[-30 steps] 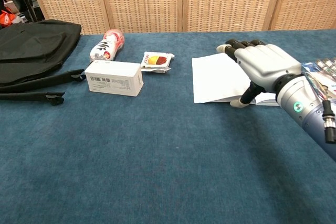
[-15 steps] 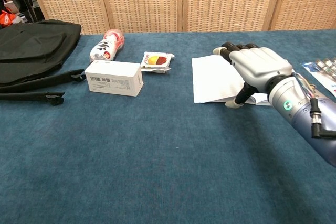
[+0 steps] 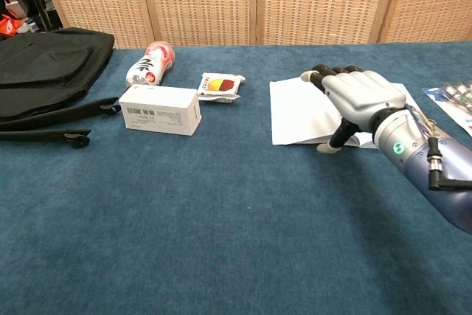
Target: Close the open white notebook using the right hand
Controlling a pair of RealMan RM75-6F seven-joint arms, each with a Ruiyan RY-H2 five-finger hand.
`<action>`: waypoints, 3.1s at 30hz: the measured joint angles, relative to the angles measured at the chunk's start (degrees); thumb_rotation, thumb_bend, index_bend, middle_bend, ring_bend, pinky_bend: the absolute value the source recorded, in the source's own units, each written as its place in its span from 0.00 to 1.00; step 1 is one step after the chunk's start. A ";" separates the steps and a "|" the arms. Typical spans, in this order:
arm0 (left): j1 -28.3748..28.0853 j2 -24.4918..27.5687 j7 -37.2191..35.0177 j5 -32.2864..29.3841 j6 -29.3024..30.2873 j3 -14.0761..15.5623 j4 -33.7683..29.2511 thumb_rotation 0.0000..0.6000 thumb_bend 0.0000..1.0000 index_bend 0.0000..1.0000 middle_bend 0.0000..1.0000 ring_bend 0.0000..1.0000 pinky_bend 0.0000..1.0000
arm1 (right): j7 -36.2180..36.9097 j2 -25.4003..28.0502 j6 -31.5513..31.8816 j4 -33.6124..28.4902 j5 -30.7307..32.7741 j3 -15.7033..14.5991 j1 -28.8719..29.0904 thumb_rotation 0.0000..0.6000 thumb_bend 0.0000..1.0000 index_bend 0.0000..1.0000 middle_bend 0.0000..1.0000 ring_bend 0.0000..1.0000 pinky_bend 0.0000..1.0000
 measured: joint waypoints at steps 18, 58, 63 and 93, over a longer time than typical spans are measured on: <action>0.03 0.18 -0.54 0.02 0.09 0.02 -0.05 0.92 0.06 0.00 0.00 0.00 0.00 | 1.75 -1.55 -1.61 5.12 2.05 0.11 1.79 1.00 0.20 0.00 0.00 0.00 0.00; -0.19 -0.17 0.20 0.22 -0.32 0.36 -0.09 0.92 0.06 0.00 0.00 0.00 0.00 | 7.81 -3.16 -2.66 13.67 4.05 0.52 2.55 1.00 0.39 0.00 0.00 0.00 0.00; -0.15 -0.20 0.19 0.38 -0.19 0.42 -0.11 0.92 0.06 0.00 0.00 0.00 0.00 | 12.12 -3.95 -1.60 15.79 2.81 0.40 1.74 1.00 0.49 0.00 0.00 0.00 0.00; -0.11 -0.73 1.12 1.28 0.49 0.71 -0.24 0.92 0.06 0.00 0.00 0.00 0.00 | 22.12 -1.93 11.38 9.25 -0.61 4.73 -4.76 1.00 0.59 0.00 0.00 0.00 0.00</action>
